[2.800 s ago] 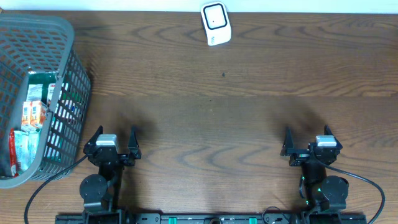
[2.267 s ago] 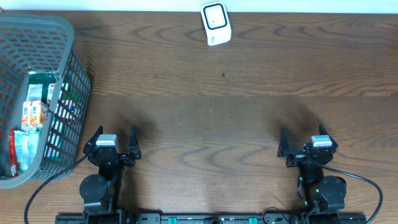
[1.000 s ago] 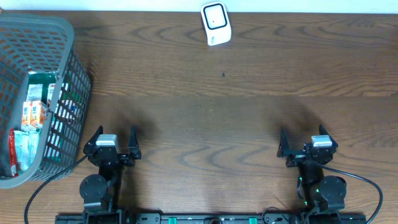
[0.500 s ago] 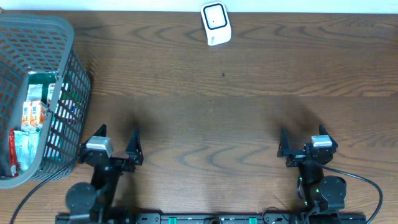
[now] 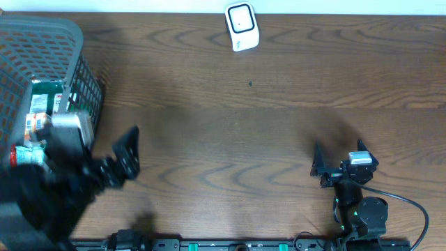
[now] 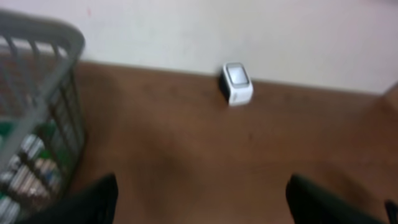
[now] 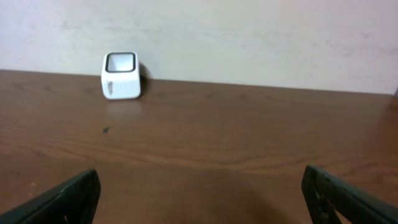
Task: Scan the item barcode
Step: 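Move the left gripper into the grey basket over the orange tissue packs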
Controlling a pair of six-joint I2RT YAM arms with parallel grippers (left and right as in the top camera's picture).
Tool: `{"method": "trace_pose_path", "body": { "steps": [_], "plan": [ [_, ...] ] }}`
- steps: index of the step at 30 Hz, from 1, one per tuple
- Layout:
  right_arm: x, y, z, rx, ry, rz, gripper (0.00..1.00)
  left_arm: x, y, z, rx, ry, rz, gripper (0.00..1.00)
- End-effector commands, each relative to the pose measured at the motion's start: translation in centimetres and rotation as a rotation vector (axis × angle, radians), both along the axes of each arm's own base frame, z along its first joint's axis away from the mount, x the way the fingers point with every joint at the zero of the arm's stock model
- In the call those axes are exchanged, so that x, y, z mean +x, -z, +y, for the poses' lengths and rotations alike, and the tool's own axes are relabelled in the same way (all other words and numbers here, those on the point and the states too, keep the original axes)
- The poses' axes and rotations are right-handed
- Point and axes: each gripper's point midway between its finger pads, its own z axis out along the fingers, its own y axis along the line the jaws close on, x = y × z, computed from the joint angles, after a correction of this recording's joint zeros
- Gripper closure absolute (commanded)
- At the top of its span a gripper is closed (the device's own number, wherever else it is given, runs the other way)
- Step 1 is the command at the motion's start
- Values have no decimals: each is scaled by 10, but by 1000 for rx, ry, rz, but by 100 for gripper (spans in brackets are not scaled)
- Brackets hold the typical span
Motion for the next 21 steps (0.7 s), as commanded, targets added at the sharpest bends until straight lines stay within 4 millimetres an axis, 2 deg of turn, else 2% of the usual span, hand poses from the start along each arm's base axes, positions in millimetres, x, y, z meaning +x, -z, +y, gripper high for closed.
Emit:
{"method": "trace_pose_path", "body": {
  "steps": [1, 5, 8, 11, 14, 17, 21],
  "plan": [
    [0, 1, 2, -12, -9, 1, 1, 27, -21, 22, 111, -68, 115, 13],
    [0, 1, 2, -12, -9, 1, 1, 51, -23, 36, 145, -112, 311, 13],
    [0, 1, 2, -12, -9, 1, 1, 81, -18, 50, 171, -154, 391, 13],
    [0, 1, 2, -12, -9, 1, 1, 111, -7, 74, 256, -200, 432, 13],
    [0, 1, 2, -12, -9, 1, 1, 125, 13, 96, 346, -230, 511, 13],
    [0, 1, 2, -12, -9, 1, 1, 138, 29, 103, 342, -238, 557, 13],
    [0, 1, 2, -12, -9, 1, 1, 149, 35, 114, 406, -245, 572, 13]
  ]
}}
